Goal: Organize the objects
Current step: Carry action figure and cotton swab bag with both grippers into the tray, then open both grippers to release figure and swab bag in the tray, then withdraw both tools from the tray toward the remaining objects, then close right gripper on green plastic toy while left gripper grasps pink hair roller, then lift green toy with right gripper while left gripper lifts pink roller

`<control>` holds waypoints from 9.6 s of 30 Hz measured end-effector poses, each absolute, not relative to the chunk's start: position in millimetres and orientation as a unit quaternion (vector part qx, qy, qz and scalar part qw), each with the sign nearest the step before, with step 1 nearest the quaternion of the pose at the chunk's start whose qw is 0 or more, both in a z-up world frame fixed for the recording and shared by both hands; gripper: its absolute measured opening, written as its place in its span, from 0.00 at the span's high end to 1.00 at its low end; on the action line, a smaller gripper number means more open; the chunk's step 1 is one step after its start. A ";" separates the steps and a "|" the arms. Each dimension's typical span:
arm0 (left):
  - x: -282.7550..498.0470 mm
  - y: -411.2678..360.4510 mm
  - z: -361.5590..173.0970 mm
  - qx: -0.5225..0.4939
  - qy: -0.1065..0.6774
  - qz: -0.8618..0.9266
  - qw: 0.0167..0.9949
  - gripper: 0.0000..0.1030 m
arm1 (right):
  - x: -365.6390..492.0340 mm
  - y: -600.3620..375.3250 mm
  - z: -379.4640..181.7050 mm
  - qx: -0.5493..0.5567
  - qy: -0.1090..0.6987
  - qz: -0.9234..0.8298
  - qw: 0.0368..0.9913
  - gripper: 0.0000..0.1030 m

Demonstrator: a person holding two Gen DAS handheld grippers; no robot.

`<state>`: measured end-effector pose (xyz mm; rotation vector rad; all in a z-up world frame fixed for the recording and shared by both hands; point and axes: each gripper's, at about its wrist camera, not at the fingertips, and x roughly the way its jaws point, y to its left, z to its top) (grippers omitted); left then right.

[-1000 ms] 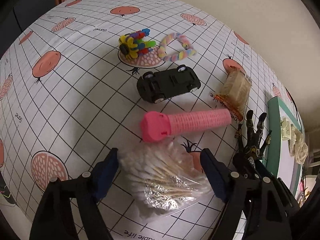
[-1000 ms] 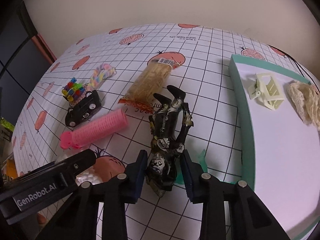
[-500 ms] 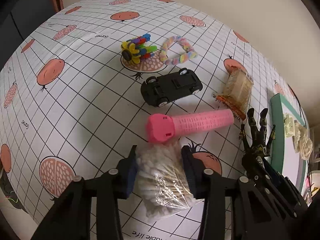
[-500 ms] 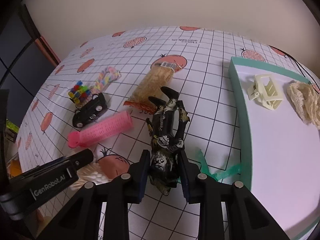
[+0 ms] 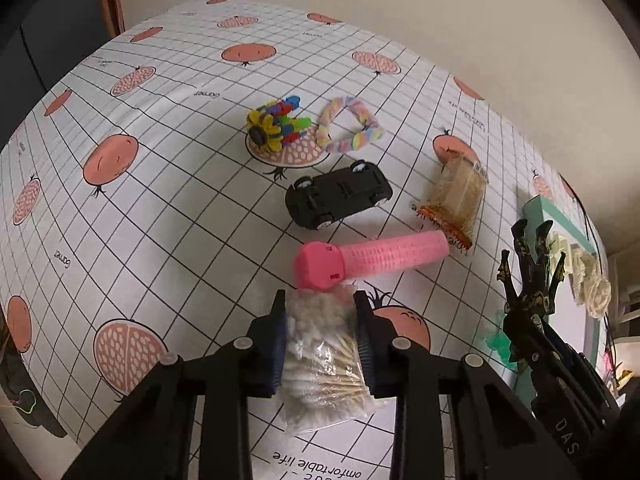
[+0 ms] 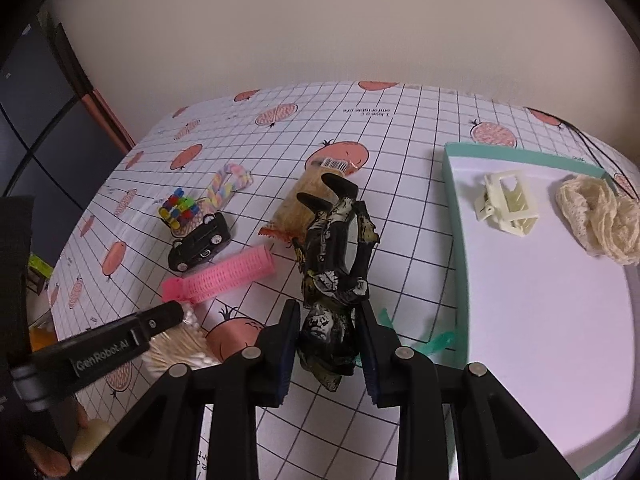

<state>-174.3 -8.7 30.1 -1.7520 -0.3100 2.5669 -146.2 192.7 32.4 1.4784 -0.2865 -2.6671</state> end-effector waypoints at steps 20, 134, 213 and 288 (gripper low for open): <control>-166.9 -6.7 49.7 -0.528 -0.120 0.840 0.021 0.69 | -125.2 238.3 52.1 0.470 -0.098 -0.877 0.002 0.71; -141.2 136.4 74.4 -0.479 -0.055 0.861 0.160 0.00 | -56.4 370.4 56.9 0.468 -0.121 -0.866 -0.130 0.06; -199.7 1.9 48.4 -0.492 -0.018 0.868 0.064 0.25 | -134.7 196.9 11.9 0.540 -0.026 -0.841 0.007 0.62; -204.9 61.9 32.0 -0.523 0.087 0.841 0.112 0.77 | -130.4 221.1 20.5 0.527 -0.071 -0.847 0.004 1.00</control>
